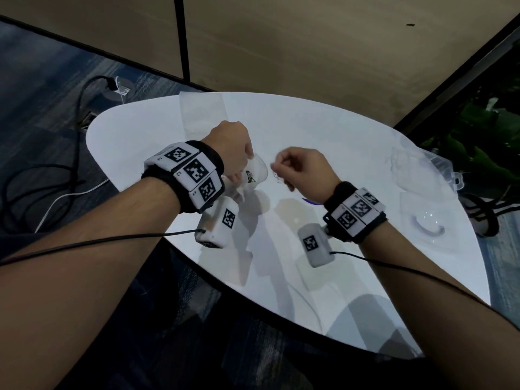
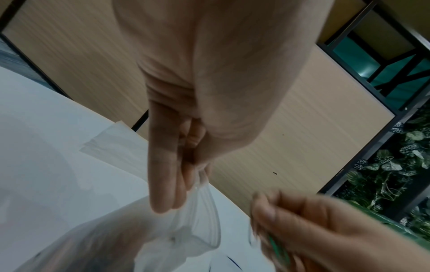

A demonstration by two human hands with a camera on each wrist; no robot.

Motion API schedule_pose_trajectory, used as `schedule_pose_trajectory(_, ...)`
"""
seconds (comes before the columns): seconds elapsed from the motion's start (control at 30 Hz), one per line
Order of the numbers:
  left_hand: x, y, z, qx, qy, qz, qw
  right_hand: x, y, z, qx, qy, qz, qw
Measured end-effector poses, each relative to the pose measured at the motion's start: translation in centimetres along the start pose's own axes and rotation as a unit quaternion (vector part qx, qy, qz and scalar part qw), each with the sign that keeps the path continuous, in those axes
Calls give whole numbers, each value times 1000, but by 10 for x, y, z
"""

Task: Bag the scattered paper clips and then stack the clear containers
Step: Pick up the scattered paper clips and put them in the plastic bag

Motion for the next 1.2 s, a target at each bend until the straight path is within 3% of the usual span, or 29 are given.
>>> schedule_pose_trajectory(0.2,2,-6,-1,41,-11,36,998,-11,-27,26,81,14,-18,996)
schedule_pose_trajectory(0.37,5,-16,-6,72,-25,69,995,21,-29,26,211,120,67,968)
schedule_pose_trajectory(0.43,10,-26,-15,81,-40,92,992,34,-23,21,255,129,80,955)
schedule_pose_trajectory(0.53,17,-38,-30,82,-87,94,988,49,-3,14,274,109,23,955)
schedule_pose_trajectory(0.7,25,-65,-45,105,-117,120,980,77,34,-5,197,49,-67,977)
schedule_pose_trajectory(0.83,31,-81,-58,18,-163,109,980,86,42,-27,155,2,-87,984)
schedule_pose_trajectory(1.0,20,-95,-62,-10,-168,69,983,90,42,-52,110,-28,-107,988)
schedule_pose_trajectory(1.2,6,-93,-55,19,-146,-21,989,64,43,-55,257,19,-68,964)
Point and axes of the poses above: each hand's wrist, its own x-axis away from the middle knuckle, its own y-axis out of the back of the hand, z = x × y, the point moved 7 cm from there along -x, towards the middle knuckle, and after that the axes turned 9 degrees about x, right-handed, at the moved point
